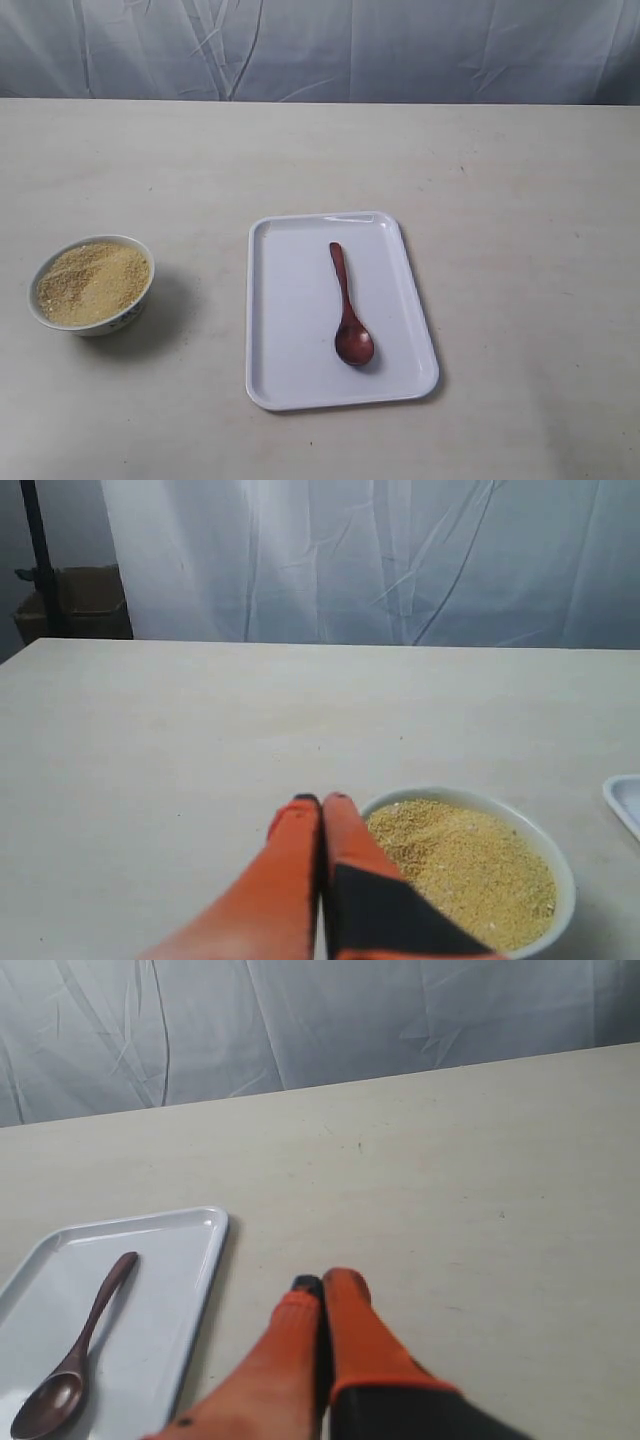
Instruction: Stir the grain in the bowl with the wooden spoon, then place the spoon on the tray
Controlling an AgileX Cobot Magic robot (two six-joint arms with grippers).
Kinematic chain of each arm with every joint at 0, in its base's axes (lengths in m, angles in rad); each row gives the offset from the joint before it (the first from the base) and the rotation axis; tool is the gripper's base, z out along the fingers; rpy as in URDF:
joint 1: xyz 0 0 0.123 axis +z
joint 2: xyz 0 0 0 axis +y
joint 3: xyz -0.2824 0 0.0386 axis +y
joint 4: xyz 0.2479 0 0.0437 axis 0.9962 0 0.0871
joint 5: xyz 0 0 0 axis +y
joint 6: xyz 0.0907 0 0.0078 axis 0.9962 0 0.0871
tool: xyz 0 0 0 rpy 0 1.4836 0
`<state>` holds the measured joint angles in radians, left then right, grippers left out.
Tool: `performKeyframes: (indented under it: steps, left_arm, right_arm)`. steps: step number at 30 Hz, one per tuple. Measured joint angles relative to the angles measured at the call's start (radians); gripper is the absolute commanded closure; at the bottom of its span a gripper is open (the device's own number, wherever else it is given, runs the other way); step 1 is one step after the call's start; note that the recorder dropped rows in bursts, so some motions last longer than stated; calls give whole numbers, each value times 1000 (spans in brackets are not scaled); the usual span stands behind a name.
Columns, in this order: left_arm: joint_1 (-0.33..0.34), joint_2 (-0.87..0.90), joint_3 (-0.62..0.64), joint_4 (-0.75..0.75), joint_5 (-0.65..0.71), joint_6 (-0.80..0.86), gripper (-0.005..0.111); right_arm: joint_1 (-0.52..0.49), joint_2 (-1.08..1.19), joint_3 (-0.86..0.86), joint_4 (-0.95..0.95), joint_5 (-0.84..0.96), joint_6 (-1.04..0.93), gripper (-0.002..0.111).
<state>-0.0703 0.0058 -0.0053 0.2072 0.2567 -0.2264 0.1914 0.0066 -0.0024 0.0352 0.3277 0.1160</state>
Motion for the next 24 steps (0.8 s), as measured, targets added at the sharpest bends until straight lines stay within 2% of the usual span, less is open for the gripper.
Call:
performKeyframes:
  steps: [15,19,24]
  left_arm:
    - [0,-1,1,-13,0,0,107]
    - [0,-1,1,-83,-2,26,107]
    - [0,-1,1,-207,-4,136,107]
  right_arm:
    - [0,0,0,0,2,0,108]
    - [0,0,0,0,2,0,108]
    - [0,0,0,0,2,0,108]
